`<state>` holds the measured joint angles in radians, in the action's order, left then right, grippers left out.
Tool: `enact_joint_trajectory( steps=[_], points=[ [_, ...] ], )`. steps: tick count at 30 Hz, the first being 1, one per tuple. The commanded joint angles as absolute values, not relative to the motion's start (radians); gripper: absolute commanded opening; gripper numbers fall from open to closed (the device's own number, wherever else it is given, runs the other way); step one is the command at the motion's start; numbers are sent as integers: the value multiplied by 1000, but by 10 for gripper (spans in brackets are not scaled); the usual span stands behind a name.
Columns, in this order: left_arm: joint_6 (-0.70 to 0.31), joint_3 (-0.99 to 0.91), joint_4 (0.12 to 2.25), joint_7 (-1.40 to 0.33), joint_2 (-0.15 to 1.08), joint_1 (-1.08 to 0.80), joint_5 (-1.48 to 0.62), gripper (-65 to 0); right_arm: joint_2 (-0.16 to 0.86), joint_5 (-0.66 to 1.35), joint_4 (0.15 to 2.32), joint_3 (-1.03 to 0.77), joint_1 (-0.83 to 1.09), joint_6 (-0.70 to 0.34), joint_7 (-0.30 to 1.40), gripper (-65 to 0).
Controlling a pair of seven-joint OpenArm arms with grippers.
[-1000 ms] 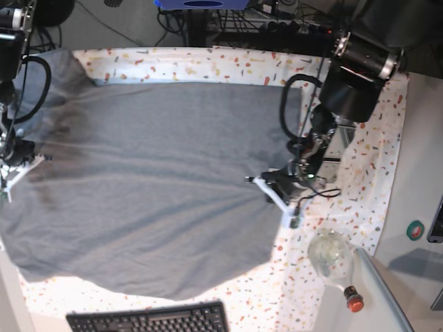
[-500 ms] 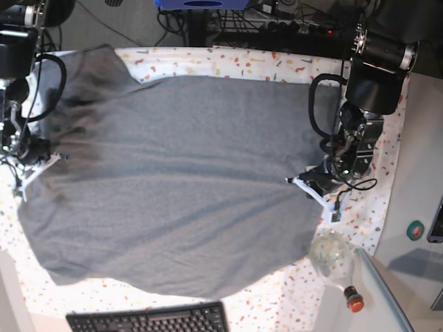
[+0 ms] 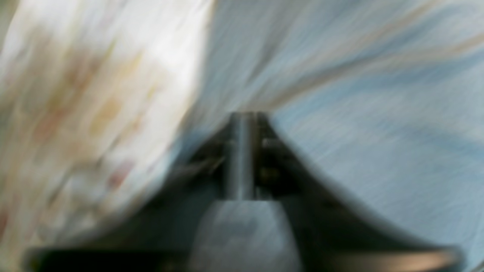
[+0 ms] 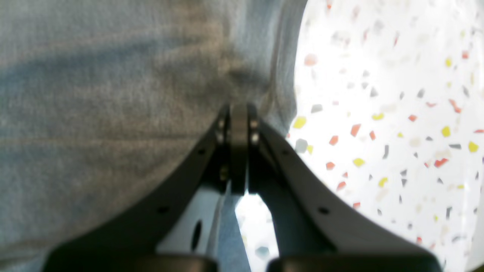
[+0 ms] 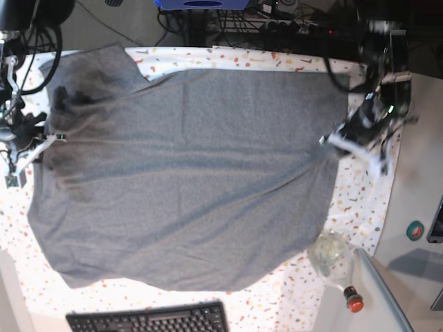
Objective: Layout the t-shirt on the table in an organized manner, then fold the t-shirt properly
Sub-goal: 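Grasp the shirt's collar-side corners with both grippers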
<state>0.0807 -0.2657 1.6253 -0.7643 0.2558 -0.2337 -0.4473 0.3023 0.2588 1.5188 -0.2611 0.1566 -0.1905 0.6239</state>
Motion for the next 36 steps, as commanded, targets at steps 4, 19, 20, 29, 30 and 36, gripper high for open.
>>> enact_joint_trajectory(
  steps=[4, 19, 20, 29, 30, 36],
  points=[
    [-48, -430, 1710, -746, 243, -417, -567, -130, 320, 263, 1535, -268, 166, -191, 598, -650],
    [-116, -466, 1633, -739, 202, -516, -631, -59, 318, 265, 1535, -266, 182, -191, 596, -650],
    [-116, -449, 1629, -739, 202, -509, -631, -59, 318, 265, 1535, -266, 183, -191, 596, -650],
    [-116, -358, 1550, -737, 200, -456, -631, -105, 315, 266, 1537, -318, 206, -191, 595, -650],
    [-116, -357, 1550, -737, 200, -458, -631, -140, 291, 266, 1537, -369, 209, -191, 595, -650],
    [-116, -361, 1547, -739, 200, -458, -631, -411, 197, 266, 1549, -647, 209, -282, 634, -650]
  ],
)
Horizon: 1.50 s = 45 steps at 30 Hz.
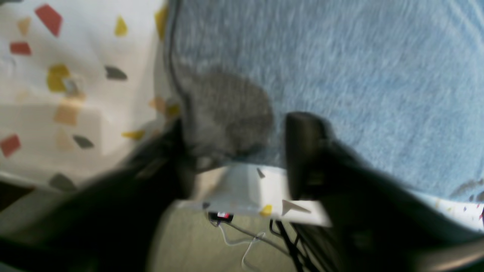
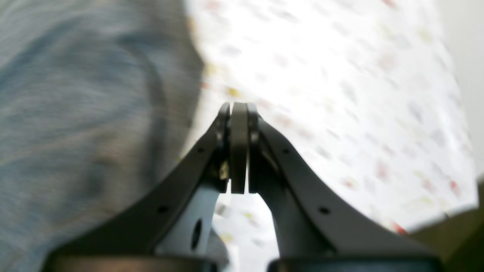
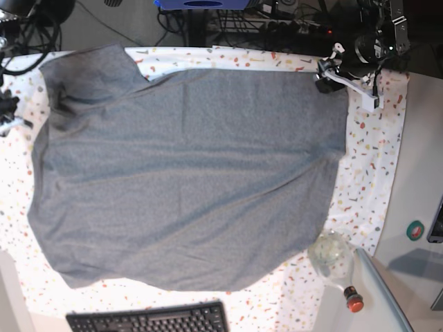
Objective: Layout the t-shirt on the table in an organized manner, then fold the t-shirt properly
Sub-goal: 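Grasp the shirt's collar-side corners with both grippers, then pull the held corners apart with both grippers to stretch the shirt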
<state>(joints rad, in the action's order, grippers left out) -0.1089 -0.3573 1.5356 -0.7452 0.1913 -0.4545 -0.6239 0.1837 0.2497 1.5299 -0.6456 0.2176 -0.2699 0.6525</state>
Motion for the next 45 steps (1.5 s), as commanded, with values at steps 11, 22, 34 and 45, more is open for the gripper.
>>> enact_joint_trajectory(
  steps=[11, 22, 34, 45],
  points=[
    [-116, -358, 1550, -743, 205, -458, -631, -650, 193, 265, 1558, -720, 374, -515, 762, -396],
    [-116, -360, 1566, -743, 205, -458, -631, -650, 110, 259, 1572, -671, 355, -590, 837, -650],
    [-116, -366, 1564, -745, 205, -466, -631, -650, 97, 259, 1471, -495, 369, -588, 858, -650],
    [-116, -360, 1564, -745, 206, -456, -631, -650, 65, 265, 1732, -447, 424, -591, 1021, -650]
  ],
)
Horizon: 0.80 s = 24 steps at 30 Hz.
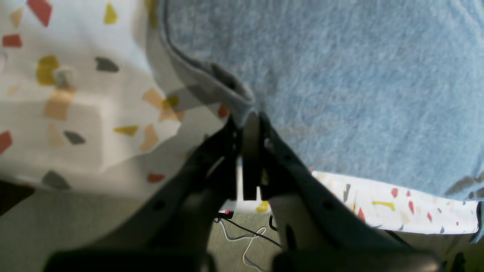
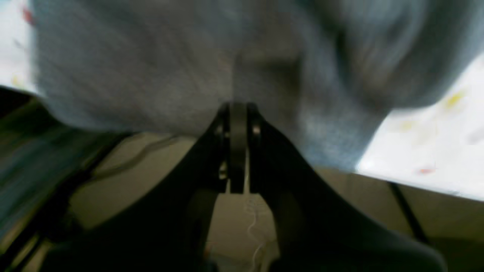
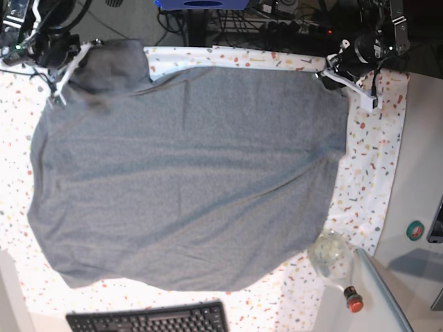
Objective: Layout the t-shirt on the table in an organized manner, then fold the t-shirt properly
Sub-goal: 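Pull the held corners apart with both grippers to stretch the shirt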
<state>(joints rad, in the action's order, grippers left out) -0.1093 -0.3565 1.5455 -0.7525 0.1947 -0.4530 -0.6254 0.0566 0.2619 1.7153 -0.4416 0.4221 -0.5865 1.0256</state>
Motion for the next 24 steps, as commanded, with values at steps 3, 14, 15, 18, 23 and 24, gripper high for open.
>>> enact_joint_trajectory(
  steps=[3, 14, 15, 18, 23, 24],
  points=[
    [-116, -360, 1566, -745, 208, -455, -631, -650, 65, 265, 1827, -456, 424, -591, 1055, -650],
    [-116, -369, 1566, -745, 232, -455, -631, -650, 45, 265, 1882, -697, 418, -595, 1050, -563],
    [-116, -369, 1566, -745, 232, -455, -631, -650, 45, 265, 1880, -693, 423, -595, 1035, -465],
    [-116, -366, 1566, -745, 232, -455, -631, -650, 41, 265, 1853, -685, 423, -595, 1003, -282],
    [-116, -363, 1566, -745, 232, -455, -631, -650, 74, 265, 1655, -627, 374, -595, 932, -269],
    [-116, -364, 1566, -745, 232, -453, -631, -650, 76, 265, 1616, -628, 360, -595, 915, -269]
  ],
)
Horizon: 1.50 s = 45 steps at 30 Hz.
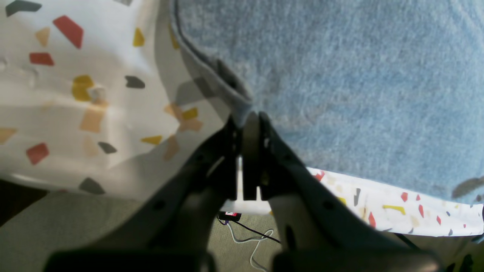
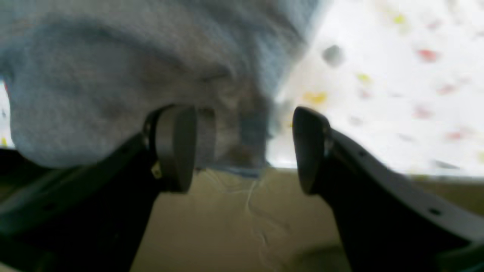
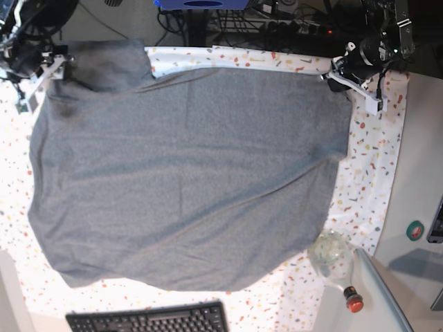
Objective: Layout the t-shirt on the table in an organized manner, then fold the t-shirt properly
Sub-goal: 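Pull the held corners apart with both grippers to stretch the shirt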
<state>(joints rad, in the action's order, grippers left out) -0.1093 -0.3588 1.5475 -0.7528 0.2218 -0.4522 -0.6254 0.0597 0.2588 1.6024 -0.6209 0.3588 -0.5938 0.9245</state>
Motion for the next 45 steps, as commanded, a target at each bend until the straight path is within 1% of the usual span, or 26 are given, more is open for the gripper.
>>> enact_joint_trajectory(
  steps=[1, 7, 13, 19, 22, 27, 28, 30, 31, 34, 35, 39, 43, 45],
  points=[
    [-116, -366, 1566, -745, 232, -453, -631, -650, 76, 262, 1595, -630, 354, -595, 906, -269],
    [-116, -369, 1566, -743, 232, -453, -631, -650, 76, 260, 1580, -618, 371, -595, 905, -269],
    [-116, -369, 1566, -743, 232, -453, -631, -650, 76, 259, 1569, -549, 397, -593, 895, -270],
    [-116, -369, 1566, -743, 232, -453, -631, -650, 76, 259, 1538, -556, 395, -590, 895, -270],
    [-116, -369, 1566, -743, 232, -453, -631, -650, 96, 259, 1535, -558, 397, -590, 894, -270],
    [-116, -369, 1566, -743, 232, -455, -631, -650, 102, 259, 1534, -558, 397, -588, 894, -270],
    [-116, -369, 1566, -743, 232, -455, -631, -650, 102, 257, 1534, -558, 397, -588, 894, -278],
    [-116, -369, 1566, -743, 232, -455, -631, -650, 99, 257, 1534, -558, 400, -588, 894, -332],
    [-116, -369, 1566, -743, 232, -455, -631, -650, 99, 257, 1534, -555, 401, -588, 894, -383],
    [-116, -369, 1566, -743, 232, -455, -631, -650, 97, 262, 1534, -550, 403, -591, 898, -573],
    [-116, -367, 1566, -743, 232, -455, -631, -650, 97, 265, 1534, -552, 403, -593, 901, -650],
    [-116, -364, 1589, -745, 232, -464, -630, -650, 96, 266, 1558, -559, 415, -593, 903, -650],
    [-116, -369, 1639, -746, 232, -483, -630, -650, 91, 266, 1659, -596, 476, -595, 905, -650],
    [-113, -369, 1672, -746, 236, -496, -630, -650, 79, 268, 1702, -616, 496, -615, 905, -650]
  ],
)
